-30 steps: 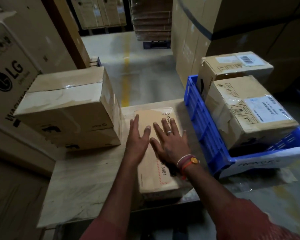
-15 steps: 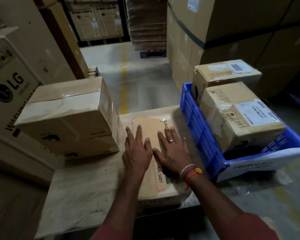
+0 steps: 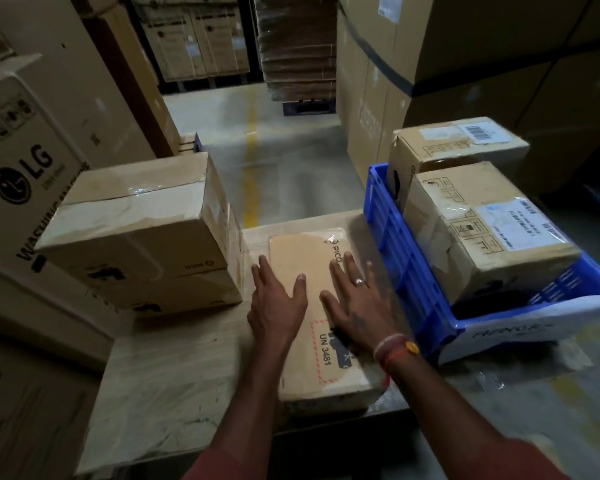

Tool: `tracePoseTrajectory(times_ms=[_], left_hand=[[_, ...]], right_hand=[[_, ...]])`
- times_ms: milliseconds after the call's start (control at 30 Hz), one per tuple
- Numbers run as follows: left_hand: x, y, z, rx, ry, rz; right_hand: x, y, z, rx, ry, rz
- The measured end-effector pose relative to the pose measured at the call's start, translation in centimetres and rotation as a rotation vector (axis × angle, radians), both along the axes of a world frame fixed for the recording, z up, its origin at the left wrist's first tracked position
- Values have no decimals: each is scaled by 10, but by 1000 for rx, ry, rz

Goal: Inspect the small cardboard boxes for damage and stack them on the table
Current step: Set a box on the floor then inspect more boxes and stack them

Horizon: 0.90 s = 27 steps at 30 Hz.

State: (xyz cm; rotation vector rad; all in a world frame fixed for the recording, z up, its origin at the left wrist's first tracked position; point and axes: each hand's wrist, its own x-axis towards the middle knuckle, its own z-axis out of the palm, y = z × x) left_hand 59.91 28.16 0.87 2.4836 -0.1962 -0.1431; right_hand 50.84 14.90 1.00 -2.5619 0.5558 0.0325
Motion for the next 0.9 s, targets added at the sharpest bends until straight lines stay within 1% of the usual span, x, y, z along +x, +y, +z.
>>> tracePoseTrajectory(times_ms=[100, 200, 267, 333, 400, 467, 533, 633, 733, 833, 900], left_hand=[[0, 5, -2, -64, 65, 9], [-1, 8, 2, -113, 59, -15], [0, 8, 10, -175, 23, -31], [4, 8, 21, -298, -9, -41], [11, 9, 31, -469, -12, -76], [14, 13, 36, -561, -30, -147], [12, 19, 31, -599, -97, -213], [2, 27, 15, -620, -156, -214], [-14, 39, -10, -609, -110, -145], [-33, 56, -34, -614, -89, -50], [-42, 63, -42, -622, -72, -33]], right_hand=[[-14, 6, 4, 91, -50, -2], [-16, 3, 9, 126, -72, 51], [-15, 1, 16, 155, -125, 73], [-11, 1, 28, 169, -249, 28], [-5, 0, 43, 221, -382, -59], [-2, -2, 47, 271, -471, -90], [-4, 1, 41, 285, -512, -69], [-13, 10, 23, 303, -558, -72], [-24, 18, 10, 370, -585, -96], [-40, 28, 6, 410, -557, -96], [-48, 29, 5, 447, -544, -62]])
